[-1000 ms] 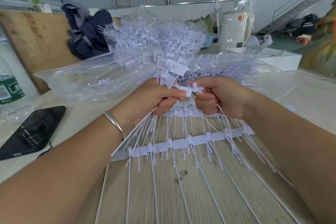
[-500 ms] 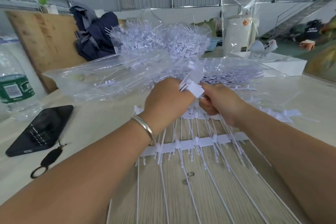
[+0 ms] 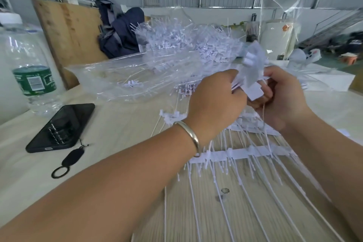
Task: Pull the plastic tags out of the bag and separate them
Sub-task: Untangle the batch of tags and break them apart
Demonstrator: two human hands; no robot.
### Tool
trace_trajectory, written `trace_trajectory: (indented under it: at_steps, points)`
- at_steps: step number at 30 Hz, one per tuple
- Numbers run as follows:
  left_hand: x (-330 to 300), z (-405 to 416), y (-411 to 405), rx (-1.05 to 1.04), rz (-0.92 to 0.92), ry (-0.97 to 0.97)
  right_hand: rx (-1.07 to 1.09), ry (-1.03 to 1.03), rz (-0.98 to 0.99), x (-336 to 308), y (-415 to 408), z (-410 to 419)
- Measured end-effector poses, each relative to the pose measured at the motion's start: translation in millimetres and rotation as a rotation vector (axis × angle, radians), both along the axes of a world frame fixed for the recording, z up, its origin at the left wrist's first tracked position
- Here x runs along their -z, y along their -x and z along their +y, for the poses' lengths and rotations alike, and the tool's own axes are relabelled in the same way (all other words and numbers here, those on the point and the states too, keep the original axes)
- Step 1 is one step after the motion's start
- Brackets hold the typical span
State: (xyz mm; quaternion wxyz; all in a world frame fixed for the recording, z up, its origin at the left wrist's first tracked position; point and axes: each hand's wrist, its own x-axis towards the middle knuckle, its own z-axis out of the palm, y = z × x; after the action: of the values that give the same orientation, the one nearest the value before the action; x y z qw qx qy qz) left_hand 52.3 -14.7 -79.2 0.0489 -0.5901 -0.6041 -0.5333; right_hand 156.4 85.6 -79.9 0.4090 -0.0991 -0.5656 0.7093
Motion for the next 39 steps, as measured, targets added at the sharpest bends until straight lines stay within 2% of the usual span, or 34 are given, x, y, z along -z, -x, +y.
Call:
trace_trajectory:
  at_steps: [3,8,15,17,19,21,25,28,30,32,34,39]
  points:
    - [-1,1,-5,0.085,-0.08,-0.004,-0.001,0.142,0.052,0,0,1]
    - [5,-5,-2,0.265,-0.158,-0.042,-0.028,0.191,0.102,2,3,-2]
    - [6,-10,-5,0.233,-0.201,0.007,-0.059,0.127,0.037,7,5,-2]
    - [9,-14,-9,0.249,-0.204,-0.022,0.039,0.203,0.059,6,5,4]
    - [12,-22,-20,0.248,-0.137,-0.077,0.235,0.313,0.09,3,-11,20]
    - [14,-20,-24,0.222,-0.142,-0.091,0.276,0.327,0.094,3,-29,35]
    - [9,-2,2,0.104,-0.499,0.01,0.013,0.273,0.03,4,-16,24]
    - [17,5,22,0.151,-0.734,0.095,-0.166,0.228,0.003,2,-3,10]
    - [21,5,29,0.215,-0.866,0.11,-0.195,0.168,-0.067,5,0,7]
    - [21,8,30,0.287,-0.989,0.129,-0.129,0.106,-0.112,8,2,3]
    - [21,7,27,0.308,-1.028,0.165,-0.065,0.047,-0.111,10,4,0]
    - [22,1,18,0.374,-0.877,0.291,0.106,-0.147,-0.151,9,4,-7]
